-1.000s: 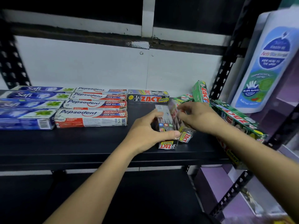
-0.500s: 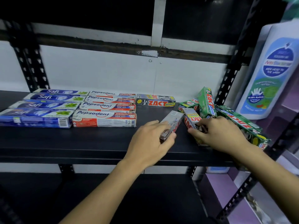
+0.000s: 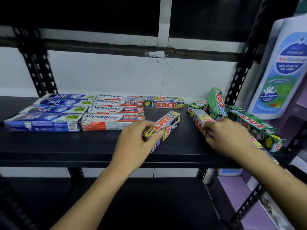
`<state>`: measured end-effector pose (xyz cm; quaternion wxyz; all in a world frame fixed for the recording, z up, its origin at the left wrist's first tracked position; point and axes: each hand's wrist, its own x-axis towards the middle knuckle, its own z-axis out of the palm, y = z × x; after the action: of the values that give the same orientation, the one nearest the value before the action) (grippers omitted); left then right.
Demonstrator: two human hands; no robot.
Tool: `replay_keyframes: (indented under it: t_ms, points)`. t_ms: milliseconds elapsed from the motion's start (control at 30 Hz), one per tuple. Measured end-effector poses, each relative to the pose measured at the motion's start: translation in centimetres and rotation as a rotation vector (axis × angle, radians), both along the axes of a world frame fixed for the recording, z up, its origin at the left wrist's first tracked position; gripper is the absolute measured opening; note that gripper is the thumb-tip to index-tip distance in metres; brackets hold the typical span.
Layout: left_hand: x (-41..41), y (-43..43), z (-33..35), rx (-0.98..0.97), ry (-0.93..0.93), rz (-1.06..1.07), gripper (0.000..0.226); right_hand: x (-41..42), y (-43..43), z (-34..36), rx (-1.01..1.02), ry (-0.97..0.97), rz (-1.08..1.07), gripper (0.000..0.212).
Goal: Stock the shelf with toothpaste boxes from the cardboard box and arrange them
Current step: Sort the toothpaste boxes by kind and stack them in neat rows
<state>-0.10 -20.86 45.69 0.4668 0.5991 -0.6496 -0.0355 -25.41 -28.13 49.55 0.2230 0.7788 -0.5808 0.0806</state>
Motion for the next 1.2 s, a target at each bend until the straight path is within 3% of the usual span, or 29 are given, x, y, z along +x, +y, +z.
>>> replay_keyframes:
  t_ms: [167, 300, 367, 433, 733, 1033, 1200]
  points:
    - [0.4, 0.2, 0.2, 0.048, 0.068, -0.006, 0.033, 0.0, 0.0, 0.1, -0.012, 0.051, -0.061, 0.03]
    - [0.9, 0.3, 0.8, 0.201, 0.282, -0.105, 0.016, 0.2, -0.7, -0.8, -0.009, -0.099, 0.364, 0.045]
    - [0.8, 0.3, 0.6, 0.201, 0.251, -0.1, 0.015, 1.0, -0.6, -1.3, 0.031, -0.148, 0.571, 0.053]
    - [0.5, 0.2, 0.3, 0.122, 0.154, -0.036, 0.018, 1.9, -0.5, -1.8, 0.071, -0.148, 0.627, 0.057]
    - [3.2, -1.6, 1.2, -0.15, -0.177, 0.157, 0.021, 3.5, -2.7, -2.5, 0.161, -0.297, 0.458, 0.046]
    - [7.1, -5.0, 1.0, 0.06, -0.449, 0.224, 0.052, 6.1, -5.8, -2.6, 0.213, -0.342, 0.312, 0.042]
    - [7.5, -5.6, -0.3, 0.223, -0.499, 0.237, 0.063, 8.4, -7.6, -2.6, 0.132, -0.311, 0.288, 0.041]
